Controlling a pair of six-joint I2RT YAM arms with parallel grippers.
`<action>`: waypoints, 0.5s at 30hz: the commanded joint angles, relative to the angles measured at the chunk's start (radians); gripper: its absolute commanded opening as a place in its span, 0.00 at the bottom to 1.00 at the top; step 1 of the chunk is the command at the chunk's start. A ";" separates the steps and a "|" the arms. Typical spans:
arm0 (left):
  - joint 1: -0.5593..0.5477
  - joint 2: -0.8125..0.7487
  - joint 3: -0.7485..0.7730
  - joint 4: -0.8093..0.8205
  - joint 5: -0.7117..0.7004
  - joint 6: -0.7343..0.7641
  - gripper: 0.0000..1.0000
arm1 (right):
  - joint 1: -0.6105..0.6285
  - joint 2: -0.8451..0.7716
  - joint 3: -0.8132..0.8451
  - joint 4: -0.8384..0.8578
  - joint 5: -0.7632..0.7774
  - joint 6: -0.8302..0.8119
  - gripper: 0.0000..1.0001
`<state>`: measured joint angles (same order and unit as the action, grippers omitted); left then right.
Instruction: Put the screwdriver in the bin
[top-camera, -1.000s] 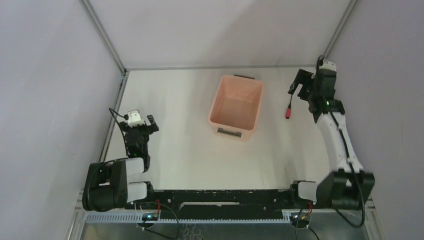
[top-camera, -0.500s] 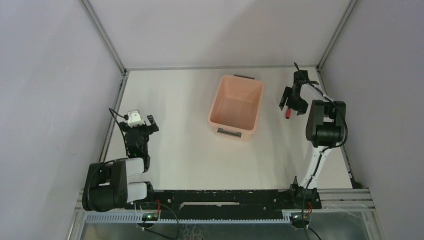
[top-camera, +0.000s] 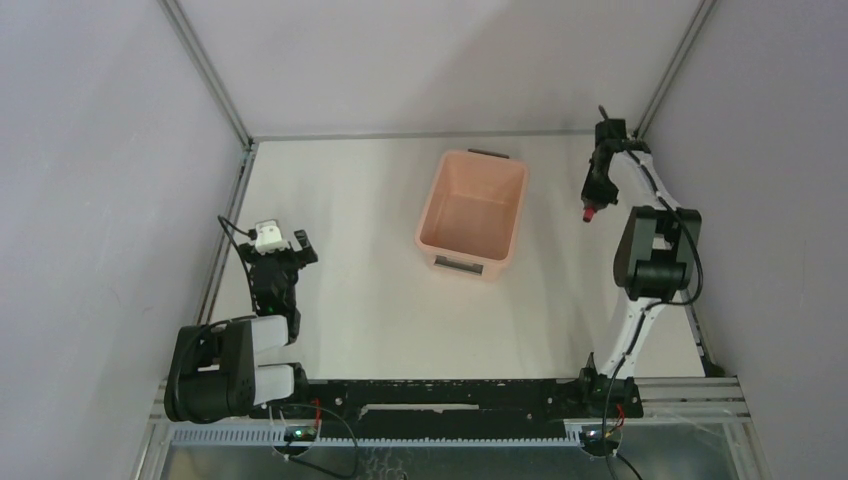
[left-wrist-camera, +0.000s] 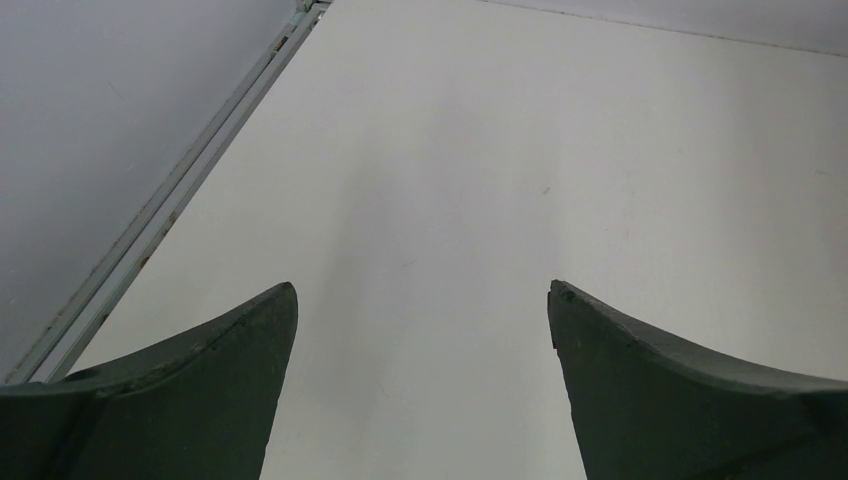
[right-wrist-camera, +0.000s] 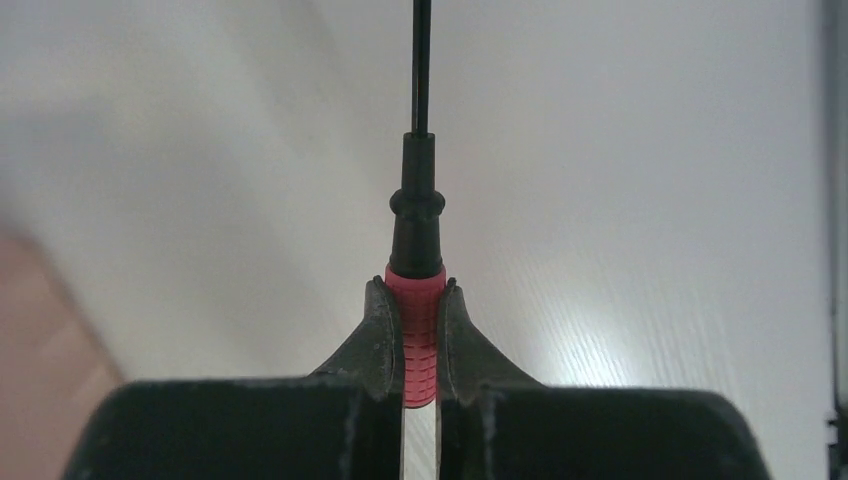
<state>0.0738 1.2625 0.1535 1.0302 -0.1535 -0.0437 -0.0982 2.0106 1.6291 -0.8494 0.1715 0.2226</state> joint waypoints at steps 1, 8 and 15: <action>-0.008 -0.006 0.038 0.030 -0.001 0.019 1.00 | 0.035 -0.234 0.116 -0.136 0.034 -0.025 0.00; -0.007 -0.006 0.037 0.029 -0.001 0.019 1.00 | 0.252 -0.388 0.201 -0.269 0.109 0.051 0.00; -0.008 -0.007 0.037 0.030 -0.001 0.019 1.00 | 0.574 -0.272 0.360 -0.274 0.139 0.122 0.00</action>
<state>0.0738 1.2625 0.1535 1.0302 -0.1535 -0.0437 0.3481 1.6295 1.9110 -1.0794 0.2749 0.2821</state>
